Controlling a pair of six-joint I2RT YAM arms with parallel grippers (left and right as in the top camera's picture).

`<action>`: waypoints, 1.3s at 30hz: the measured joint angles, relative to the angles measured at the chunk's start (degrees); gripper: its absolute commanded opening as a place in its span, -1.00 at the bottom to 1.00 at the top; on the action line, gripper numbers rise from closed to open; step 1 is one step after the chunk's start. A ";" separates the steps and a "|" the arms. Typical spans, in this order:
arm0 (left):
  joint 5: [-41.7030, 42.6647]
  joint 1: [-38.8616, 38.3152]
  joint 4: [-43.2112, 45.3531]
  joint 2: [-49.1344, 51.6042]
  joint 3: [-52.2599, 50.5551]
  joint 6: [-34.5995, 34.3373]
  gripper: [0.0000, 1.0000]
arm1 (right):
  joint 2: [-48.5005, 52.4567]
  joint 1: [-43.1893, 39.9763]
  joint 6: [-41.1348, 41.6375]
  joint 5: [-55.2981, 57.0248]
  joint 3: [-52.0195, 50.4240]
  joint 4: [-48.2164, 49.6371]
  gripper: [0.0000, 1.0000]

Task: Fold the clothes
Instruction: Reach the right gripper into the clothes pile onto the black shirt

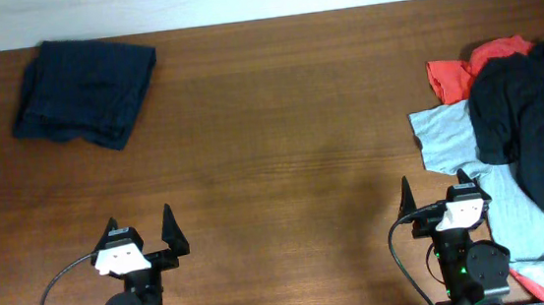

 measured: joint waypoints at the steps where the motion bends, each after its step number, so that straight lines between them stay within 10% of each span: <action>1: 0.00 0.00 0.00 0.00 0.00 0.00 0.99 | 0.00 0.00 0.00 -0.24 0.00 -0.02 0.97; 14: 0.00 0.00 0.00 0.00 0.00 0.00 0.98 | 0.00 0.00 5.29 -13.51 2.95 -4.61 0.97; 23: 0.00 0.00 0.00 0.00 0.00 0.00 0.99 | 4.66 0.00 8.07 -10.05 31.32 -20.57 0.97; 39: 0.00 0.00 0.00 0.00 -0.02 0.00 0.98 | 55.91 -0.15 5.60 5.49 80.72 -53.53 0.97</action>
